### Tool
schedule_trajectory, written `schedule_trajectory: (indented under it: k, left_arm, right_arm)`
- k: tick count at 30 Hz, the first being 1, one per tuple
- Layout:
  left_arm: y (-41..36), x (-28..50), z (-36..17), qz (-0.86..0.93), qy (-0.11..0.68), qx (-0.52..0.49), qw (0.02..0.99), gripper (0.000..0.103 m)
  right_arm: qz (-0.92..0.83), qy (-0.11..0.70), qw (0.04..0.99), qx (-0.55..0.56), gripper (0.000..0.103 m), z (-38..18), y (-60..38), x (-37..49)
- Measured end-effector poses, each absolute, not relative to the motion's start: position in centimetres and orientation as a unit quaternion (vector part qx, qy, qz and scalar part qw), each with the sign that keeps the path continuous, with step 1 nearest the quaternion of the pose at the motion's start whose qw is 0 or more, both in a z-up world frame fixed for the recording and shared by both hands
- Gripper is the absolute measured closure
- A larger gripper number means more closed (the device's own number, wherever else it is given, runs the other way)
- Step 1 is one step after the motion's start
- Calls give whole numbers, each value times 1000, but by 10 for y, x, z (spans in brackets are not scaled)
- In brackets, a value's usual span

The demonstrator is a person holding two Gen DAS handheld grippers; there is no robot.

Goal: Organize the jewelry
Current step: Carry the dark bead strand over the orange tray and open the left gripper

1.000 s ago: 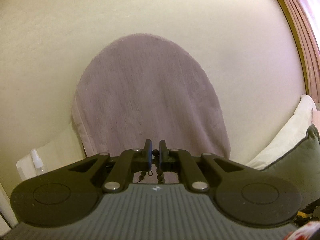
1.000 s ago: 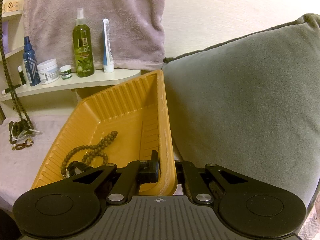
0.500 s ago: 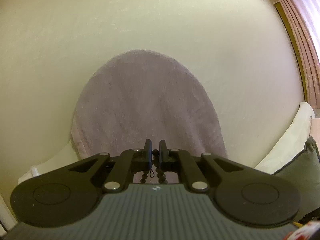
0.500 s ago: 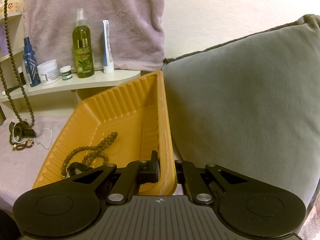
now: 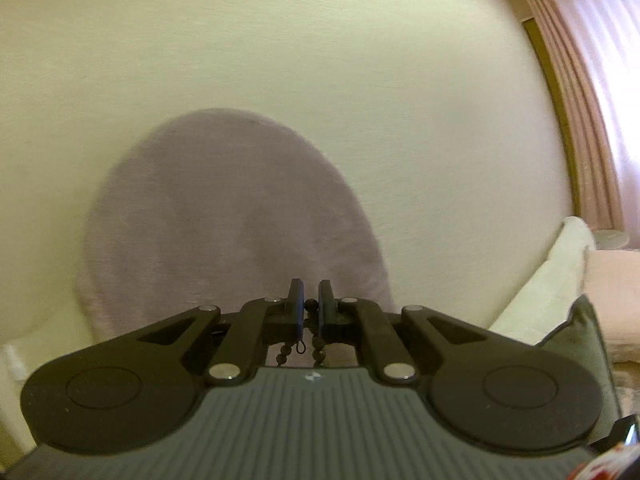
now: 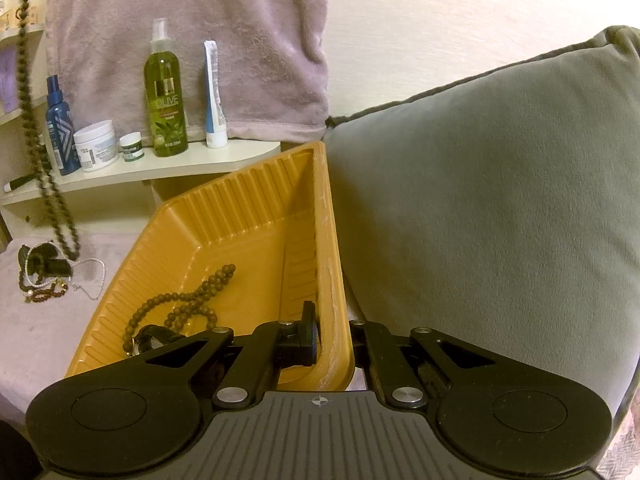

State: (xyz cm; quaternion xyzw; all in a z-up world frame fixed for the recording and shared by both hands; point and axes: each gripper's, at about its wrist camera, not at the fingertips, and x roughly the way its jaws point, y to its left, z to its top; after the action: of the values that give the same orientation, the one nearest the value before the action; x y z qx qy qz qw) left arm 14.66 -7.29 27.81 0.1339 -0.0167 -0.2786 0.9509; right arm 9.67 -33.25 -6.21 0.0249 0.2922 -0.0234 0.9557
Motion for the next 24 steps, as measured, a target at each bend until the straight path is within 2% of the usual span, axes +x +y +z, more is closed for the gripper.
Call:
schedule_trajectory:
  k: [11, 24]
  left_arm:
    - [-137, 159, 248, -343, 16, 138, 929, 97]
    - [-178, 190, 143, -372, 142, 161, 903, 97]
  right_arm:
    - [-23, 293, 955, 32, 99, -63, -334, 98]
    - [-21, 294, 955, 38, 99, -65, -338, 98]
